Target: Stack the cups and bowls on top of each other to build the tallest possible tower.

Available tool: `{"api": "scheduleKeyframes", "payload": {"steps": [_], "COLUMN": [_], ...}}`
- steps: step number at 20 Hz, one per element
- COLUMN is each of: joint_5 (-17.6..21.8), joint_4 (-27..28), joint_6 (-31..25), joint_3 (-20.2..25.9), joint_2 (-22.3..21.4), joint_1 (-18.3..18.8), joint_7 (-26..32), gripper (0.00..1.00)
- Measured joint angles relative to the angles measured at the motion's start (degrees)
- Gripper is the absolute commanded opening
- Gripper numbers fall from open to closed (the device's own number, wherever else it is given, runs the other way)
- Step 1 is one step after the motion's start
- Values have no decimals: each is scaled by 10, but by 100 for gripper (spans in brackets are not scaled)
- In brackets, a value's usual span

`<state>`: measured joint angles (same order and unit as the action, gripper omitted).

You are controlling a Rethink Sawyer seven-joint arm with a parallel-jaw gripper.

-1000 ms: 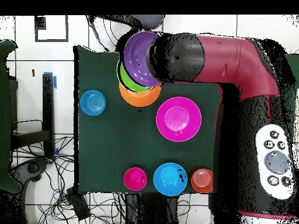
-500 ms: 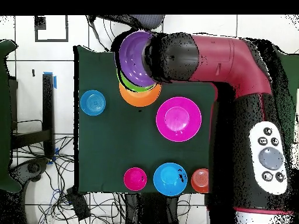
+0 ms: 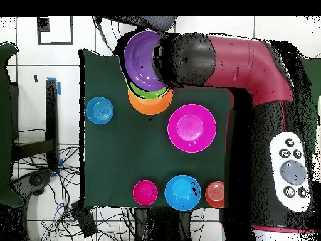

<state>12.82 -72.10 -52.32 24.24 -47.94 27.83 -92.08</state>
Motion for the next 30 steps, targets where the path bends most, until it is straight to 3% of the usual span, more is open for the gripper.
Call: {"api": "scheduleKeyframes", "payload": {"steps": [14, 30], "joint_5": [-9, -10], "joint_4": [0, 3], "joint_6": [14, 19], "joint_3": [-13, -40], "joint_2": [16, 66], "joint_1": [-3, -18], "joint_7": [0, -5], "gripper": [0, 0]}}
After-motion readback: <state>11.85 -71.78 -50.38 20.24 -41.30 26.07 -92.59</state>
